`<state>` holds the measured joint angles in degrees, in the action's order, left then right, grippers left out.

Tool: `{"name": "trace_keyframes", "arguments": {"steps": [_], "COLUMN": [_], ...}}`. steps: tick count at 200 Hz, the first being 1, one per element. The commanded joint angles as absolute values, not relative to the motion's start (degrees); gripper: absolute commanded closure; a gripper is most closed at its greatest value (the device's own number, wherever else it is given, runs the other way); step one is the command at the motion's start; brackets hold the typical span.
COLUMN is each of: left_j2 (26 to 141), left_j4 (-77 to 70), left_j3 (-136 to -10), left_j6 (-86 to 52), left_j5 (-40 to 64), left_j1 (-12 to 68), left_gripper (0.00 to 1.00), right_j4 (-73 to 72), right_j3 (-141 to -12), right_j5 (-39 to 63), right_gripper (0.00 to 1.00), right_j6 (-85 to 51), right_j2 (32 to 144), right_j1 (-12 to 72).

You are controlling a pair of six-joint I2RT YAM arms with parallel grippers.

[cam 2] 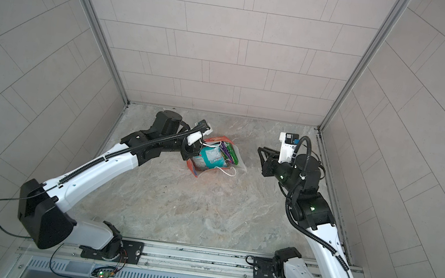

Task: Take the snacks out of the paper bag
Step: Pick up the snack from the paper bag.

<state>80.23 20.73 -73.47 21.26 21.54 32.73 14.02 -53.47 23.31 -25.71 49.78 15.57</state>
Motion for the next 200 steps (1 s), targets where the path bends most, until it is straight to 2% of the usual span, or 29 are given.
{"name": "trace_keyframes", "arguments": {"steps": [1,35,115,143,200], "left_j2": [79.01,79.05,77.78,77.49,77.04], "left_j4": [16.46,14.4,12.74,12.92,12.22], "left_j3": [-72.67,-71.11,-69.13,-69.07,-68.58], "left_j6": [16.93,12.76,11.67,12.3,12.3], "left_j5": [20.93,19.8,18.98,17.86,16.94], "left_j1": [33.61,34.96,36.05,36.06,36.08], "left_gripper": [1.0,1.0,1.0,1.0,1.0], "right_j4": [19.3,14.34,5.75,5.75,9.38], "right_j3": [-53.22,-50.81,-52.55,-52.94,-46.82], "right_j5": [26.02,21.84,21.52,21.29,21.97], "right_gripper": [0.79,0.79,0.78,0.78,0.78], "right_j6": [-25.01,-30.47,-32.39,-30.33,-23.41], "right_j2": [53.04,53.83,63.42,66.33,65.36], "right_j1": [20.38,25.77,26.49,27.91,29.76]}}
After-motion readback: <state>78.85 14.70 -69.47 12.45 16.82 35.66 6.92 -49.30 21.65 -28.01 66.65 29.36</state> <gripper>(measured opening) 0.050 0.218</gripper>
